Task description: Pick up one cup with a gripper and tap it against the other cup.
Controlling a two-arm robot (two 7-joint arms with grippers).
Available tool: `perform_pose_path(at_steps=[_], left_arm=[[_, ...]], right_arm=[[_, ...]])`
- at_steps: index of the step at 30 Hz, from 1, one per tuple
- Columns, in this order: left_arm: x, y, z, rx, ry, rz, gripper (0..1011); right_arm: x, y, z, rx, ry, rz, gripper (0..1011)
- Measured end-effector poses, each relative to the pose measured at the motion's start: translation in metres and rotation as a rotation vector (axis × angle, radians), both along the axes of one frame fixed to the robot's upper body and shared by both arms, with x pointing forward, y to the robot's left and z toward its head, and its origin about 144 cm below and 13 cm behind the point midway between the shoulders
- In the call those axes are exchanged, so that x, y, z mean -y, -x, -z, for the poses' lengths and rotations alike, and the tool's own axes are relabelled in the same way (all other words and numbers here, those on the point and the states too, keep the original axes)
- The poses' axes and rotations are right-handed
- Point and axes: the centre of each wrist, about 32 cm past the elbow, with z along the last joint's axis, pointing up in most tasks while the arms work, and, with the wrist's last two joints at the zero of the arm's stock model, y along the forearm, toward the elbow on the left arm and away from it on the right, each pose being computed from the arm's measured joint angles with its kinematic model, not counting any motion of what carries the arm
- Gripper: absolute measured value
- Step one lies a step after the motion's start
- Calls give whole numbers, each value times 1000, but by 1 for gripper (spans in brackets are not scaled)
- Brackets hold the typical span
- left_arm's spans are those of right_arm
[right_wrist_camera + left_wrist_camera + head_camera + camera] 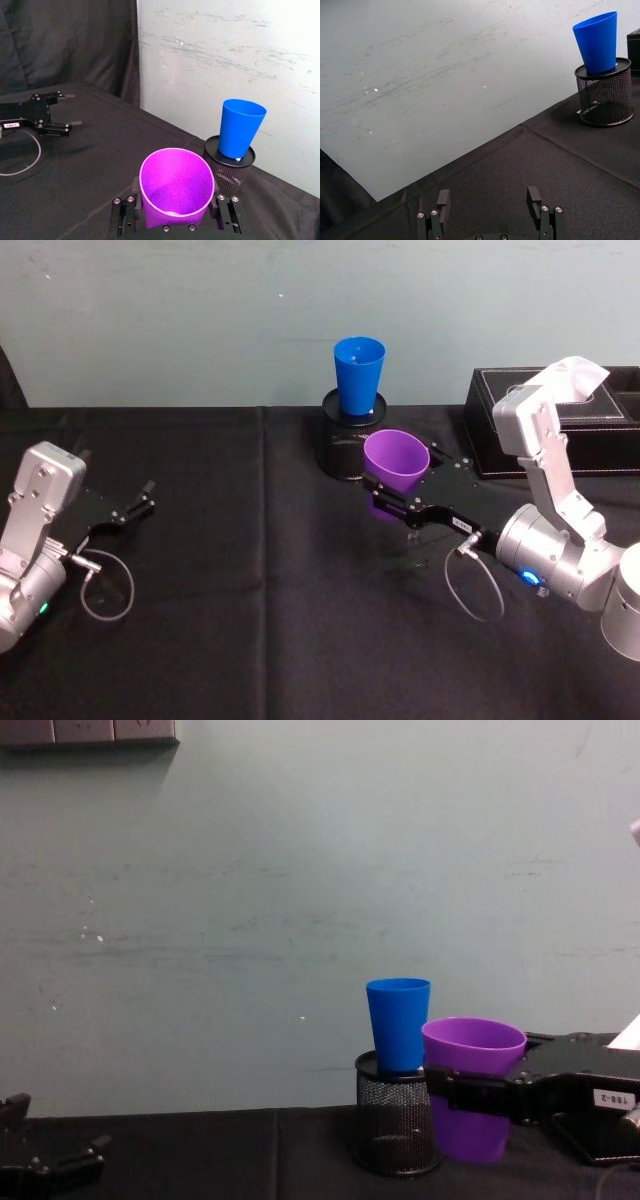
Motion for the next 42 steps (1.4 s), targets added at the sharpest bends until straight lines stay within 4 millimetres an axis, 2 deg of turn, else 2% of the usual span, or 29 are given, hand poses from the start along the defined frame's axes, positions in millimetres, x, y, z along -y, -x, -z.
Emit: perform_pose_path(at_steps=[42], left_arm=[[0,0,0,0,0,0,1000]], right_arm=[[0,0,0,0,0,0,736]])
